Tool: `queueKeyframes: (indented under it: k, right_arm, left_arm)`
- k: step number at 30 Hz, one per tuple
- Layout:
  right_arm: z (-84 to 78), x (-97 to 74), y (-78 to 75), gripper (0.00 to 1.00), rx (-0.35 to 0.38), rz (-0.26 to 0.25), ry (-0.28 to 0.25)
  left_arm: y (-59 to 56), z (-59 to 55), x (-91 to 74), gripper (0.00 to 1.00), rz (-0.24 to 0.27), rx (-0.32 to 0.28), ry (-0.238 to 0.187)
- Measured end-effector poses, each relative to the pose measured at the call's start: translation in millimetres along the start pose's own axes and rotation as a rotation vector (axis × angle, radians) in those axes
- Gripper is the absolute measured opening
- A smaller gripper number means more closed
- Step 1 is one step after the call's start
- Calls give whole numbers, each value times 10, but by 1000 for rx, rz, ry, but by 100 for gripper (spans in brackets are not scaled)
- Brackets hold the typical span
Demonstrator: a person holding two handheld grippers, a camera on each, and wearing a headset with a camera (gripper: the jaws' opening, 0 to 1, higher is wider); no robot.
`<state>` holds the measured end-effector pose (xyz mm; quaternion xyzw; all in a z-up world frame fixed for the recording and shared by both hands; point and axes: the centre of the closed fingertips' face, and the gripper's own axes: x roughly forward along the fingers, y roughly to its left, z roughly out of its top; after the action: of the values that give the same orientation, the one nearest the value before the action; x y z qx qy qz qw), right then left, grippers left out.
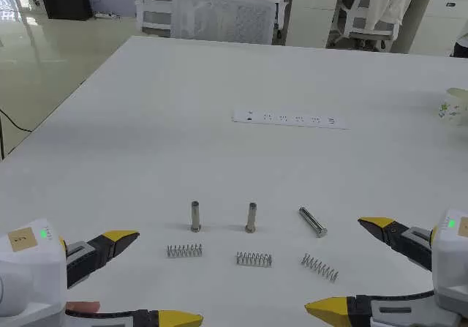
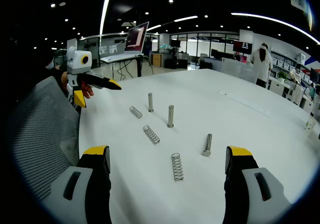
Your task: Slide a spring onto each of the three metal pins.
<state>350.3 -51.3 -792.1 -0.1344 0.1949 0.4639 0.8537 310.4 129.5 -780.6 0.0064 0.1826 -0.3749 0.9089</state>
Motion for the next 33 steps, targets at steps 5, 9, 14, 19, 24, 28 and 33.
queueKeyframes:
  k: [5,9,14,19,24,28,33]
  right_arm:
    - [5,-3,-3,96,-3,-2,0]
    - [4,1,1,95,-4,-1,2]
    - [0,3,3,95,-4,0,1]
    - [-10,7,6,95,-3,2,3]
    - [-27,18,7,95,-3,6,7]
    - [-30,20,5,95,-2,5,6]
    - [-54,23,2,95,1,7,10]
  left_arm:
    - [-7,7,-5,88,-1,1,0]
    - [-8,10,-8,88,-1,3,1]
    - [-5,10,-12,88,1,3,2]
    - [-3,3,-10,88,2,2,4]
    - [2,-3,-9,88,3,1,5]
    - [5,-11,-6,88,3,0,7]
    - [6,-18,2,88,1,-2,10]
